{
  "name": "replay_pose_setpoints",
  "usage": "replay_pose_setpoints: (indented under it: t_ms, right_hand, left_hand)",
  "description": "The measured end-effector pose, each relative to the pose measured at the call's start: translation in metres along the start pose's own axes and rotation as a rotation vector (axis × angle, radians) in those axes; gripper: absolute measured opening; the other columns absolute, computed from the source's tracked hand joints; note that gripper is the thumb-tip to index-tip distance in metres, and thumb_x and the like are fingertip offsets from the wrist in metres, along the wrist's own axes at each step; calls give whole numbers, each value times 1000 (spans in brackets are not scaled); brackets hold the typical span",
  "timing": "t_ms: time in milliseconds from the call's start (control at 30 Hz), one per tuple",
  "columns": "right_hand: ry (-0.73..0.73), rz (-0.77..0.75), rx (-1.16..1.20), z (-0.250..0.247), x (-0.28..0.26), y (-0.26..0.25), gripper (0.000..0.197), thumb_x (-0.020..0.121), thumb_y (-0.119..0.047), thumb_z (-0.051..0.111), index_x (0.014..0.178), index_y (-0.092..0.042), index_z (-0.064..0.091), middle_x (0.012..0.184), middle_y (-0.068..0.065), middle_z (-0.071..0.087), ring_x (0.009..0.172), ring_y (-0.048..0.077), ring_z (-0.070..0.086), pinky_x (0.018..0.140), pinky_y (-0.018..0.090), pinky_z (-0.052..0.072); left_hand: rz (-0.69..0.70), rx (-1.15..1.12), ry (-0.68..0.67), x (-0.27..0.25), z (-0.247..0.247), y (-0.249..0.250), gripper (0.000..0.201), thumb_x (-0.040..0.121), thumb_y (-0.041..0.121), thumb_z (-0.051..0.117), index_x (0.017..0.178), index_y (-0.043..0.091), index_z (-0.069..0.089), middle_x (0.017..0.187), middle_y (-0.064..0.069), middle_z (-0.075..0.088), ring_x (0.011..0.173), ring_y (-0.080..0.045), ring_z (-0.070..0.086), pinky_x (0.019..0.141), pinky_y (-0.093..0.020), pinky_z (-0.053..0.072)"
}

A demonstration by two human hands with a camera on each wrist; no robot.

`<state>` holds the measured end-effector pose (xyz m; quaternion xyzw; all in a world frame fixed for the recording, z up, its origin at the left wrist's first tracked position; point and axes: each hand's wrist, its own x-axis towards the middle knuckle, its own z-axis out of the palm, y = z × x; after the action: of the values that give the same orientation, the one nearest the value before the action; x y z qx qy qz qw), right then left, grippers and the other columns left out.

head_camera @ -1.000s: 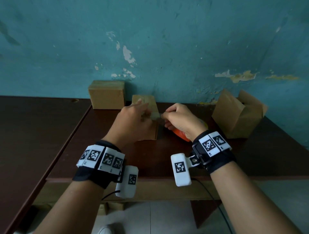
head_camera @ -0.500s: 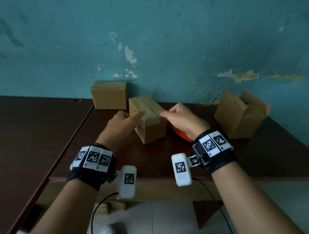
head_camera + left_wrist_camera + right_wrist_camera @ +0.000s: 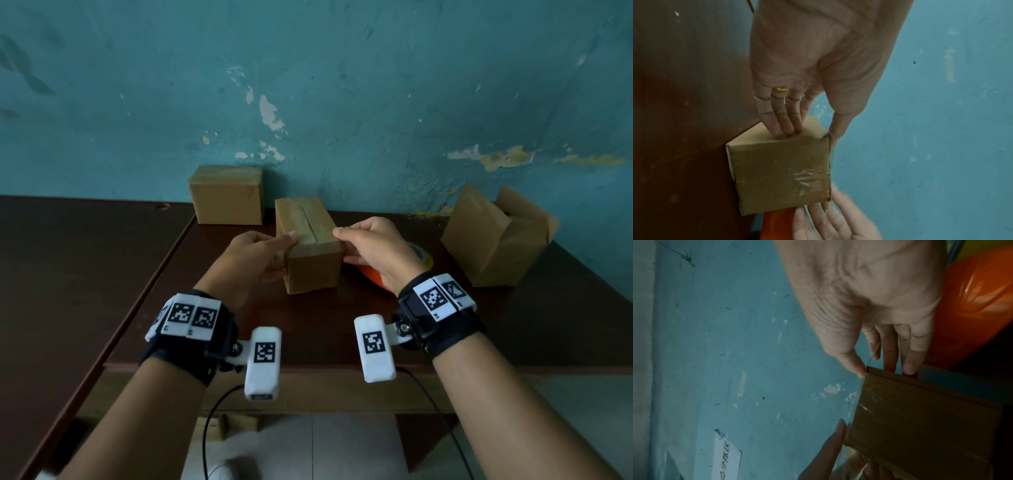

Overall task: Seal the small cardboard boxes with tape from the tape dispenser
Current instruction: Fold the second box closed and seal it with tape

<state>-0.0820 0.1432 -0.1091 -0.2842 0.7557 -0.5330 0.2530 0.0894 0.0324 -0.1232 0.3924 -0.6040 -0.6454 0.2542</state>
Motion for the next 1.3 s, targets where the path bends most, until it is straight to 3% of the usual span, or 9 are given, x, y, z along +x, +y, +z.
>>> replay_pose_setpoints:
  t_ms: [233, 367, 500, 567, 633, 833, 1067, 1200, 1300]
  right_hand:
    - [-30, -11, -17, 0, -7, -4, 37, 104, -22, 60, 110, 13, 69, 108, 22, 77, 101, 26, 75, 84, 37, 66]
    - [-25, -85, -75, 6, -14, -4, 15, 101, -22, 57, 94, -10, 64, 86, 16, 61, 87, 33, 70, 92, 55, 62]
    - [7, -124, -141, 9, -16, -3, 28, 90, -39, 55, 84, -14, 65, 78, 16, 62, 81, 38, 70, 87, 67, 59]
    - [1, -107, -139, 9, -16, -2, 32, 90, -40, 53, 82, -13, 67, 89, 29, 73, 92, 44, 74, 85, 64, 62]
    - [11, -74, -104, 9, -20, -5, 32, 99, -30, 56, 85, -3, 69, 106, 34, 72, 96, 40, 74, 89, 58, 62]
    - [27, -52, -59, 5, -11, -1, 24, 103, -14, 62, 80, -19, 61, 88, 1, 64, 83, 11, 63, 96, 45, 61]
    - [-72, -3, -43, 6, -3, 9, 25, 98, -3, 71, 95, -23, 58, 128, 6, 63, 113, 24, 69, 94, 41, 63]
    - [-104, -8, -112, 3, 1, 14, 28, 93, 5, 72, 100, -20, 63, 120, 6, 69, 110, 24, 70, 93, 40, 64]
    - [-63, -36, -133, 0, 6, 15, 32, 97, 10, 59, 104, -20, 69, 113, 8, 73, 108, 24, 72, 93, 42, 64]
  left_hand:
    - [-22, -108, -40, 6, -5, -5, 51, 91, 46, 73, 122, 7, 63, 115, -10, 76, 105, -22, 76, 95, -41, 60]
    - [24, 40, 56, 8, -1, -7, 44, 98, 53, 62, 116, 13, 65, 112, -8, 75, 102, -22, 74, 91, -40, 61]
    - [119, 310, 175, 4, 9, -9, 43, 106, 56, 44, 107, 17, 62, 101, -5, 70, 93, -22, 68, 80, -42, 56]
    - [163, 440, 203, 4, 11, -9, 45, 108, 56, 37, 108, 16, 59, 101, -4, 65, 89, -19, 61, 73, -39, 47]
    - [184, 501, 208, 5, 13, -9, 44, 110, 52, 33, 114, 16, 57, 103, -3, 61, 94, -23, 59, 76, -39, 44]
    - [237, 543, 209, 5, 18, -14, 29, 112, 31, 32, 115, 10, 52, 116, -11, 59, 108, -31, 57, 97, -49, 48]
    - [197, 551, 138, 6, 9, -14, 17, 110, 27, 39, 116, 20, 53, 116, -7, 61, 110, -29, 60, 99, -50, 52]
    - [171, 595, 79, 8, 4, -16, 24, 106, 14, 48, 128, 20, 54, 125, -4, 61, 111, -25, 62, 88, -40, 56]
    - [199, 511, 140, 12, -5, -13, 22, 103, 11, 51, 115, 28, 60, 120, 1, 65, 104, -18, 65, 83, -35, 57]
